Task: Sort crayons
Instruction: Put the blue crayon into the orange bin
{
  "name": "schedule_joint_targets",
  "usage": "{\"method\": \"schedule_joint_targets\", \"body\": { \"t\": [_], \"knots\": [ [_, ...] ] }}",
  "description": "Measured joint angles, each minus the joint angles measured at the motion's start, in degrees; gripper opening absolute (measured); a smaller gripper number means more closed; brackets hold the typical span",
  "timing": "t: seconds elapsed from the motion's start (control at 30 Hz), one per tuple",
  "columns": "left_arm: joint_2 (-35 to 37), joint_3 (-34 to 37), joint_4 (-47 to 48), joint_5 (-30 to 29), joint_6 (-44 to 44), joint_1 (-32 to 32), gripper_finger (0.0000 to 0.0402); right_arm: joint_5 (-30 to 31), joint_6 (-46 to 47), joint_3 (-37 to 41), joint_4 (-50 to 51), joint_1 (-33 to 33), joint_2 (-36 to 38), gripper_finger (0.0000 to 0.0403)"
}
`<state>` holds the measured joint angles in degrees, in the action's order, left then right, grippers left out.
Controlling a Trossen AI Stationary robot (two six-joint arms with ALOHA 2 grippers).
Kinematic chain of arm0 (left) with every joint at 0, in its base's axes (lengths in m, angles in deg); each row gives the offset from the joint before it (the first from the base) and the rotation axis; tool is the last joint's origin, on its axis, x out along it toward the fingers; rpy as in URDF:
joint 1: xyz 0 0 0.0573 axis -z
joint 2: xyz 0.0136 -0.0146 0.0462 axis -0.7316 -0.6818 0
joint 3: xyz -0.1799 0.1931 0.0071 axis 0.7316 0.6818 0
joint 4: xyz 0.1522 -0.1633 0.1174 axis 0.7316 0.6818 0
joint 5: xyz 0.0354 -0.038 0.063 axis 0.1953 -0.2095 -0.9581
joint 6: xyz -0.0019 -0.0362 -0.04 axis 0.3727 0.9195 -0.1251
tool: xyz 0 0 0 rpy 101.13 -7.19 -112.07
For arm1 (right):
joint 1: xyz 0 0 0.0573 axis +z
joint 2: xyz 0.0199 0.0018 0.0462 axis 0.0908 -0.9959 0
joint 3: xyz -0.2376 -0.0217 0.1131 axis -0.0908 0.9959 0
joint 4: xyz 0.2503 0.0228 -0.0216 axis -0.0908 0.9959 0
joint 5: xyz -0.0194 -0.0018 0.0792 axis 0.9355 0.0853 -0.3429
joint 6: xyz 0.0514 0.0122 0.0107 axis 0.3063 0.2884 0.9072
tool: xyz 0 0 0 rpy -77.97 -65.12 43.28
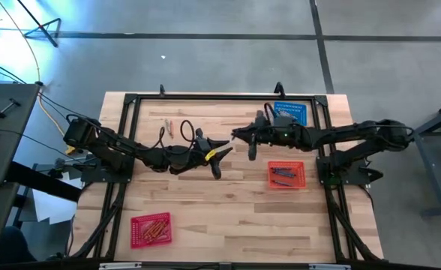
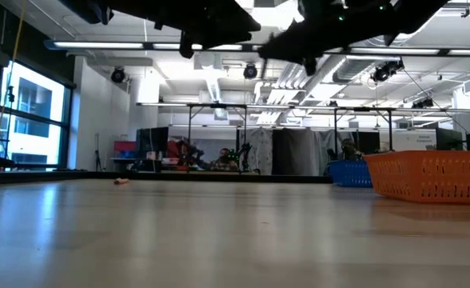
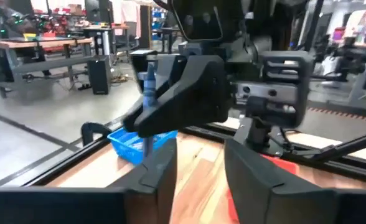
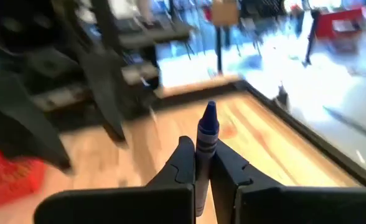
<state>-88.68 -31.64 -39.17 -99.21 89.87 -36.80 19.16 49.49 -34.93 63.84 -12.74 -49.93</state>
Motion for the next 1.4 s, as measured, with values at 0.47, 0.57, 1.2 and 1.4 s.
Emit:
{"method": "schedule_joint_targets", "body": {
  "t": [0.47, 0.57, 1.2, 1.4],
  "knots": [
    [0.1, 0.0, 7.3, -9.1, 2.1, -0.5, 0.0139, 7.2, 25.0, 0.0, 57.4, 4.9, 16.9, 0.0003],
    [0.1, 0.0, 7.3, -9.2, 2.1, -1.0, 0.0134, 6.8, 33.7, 0.0, 66.2, 8.2, 16.8, 0.0003],
    [0.1, 0.0, 7.7, -9.0, 2.0, -1.1, 0.0131, 1.1, 45.9, 0.3, 75.2, 21.7, 4.7, 0.0003],
    [0.1, 0.0, 7.7, -9.0, 1.6, -0.1, 0.0131, 1.1, 41.9, 0.2, 75.3, 21.7, 1.0, 0.0054]
  ]
}}
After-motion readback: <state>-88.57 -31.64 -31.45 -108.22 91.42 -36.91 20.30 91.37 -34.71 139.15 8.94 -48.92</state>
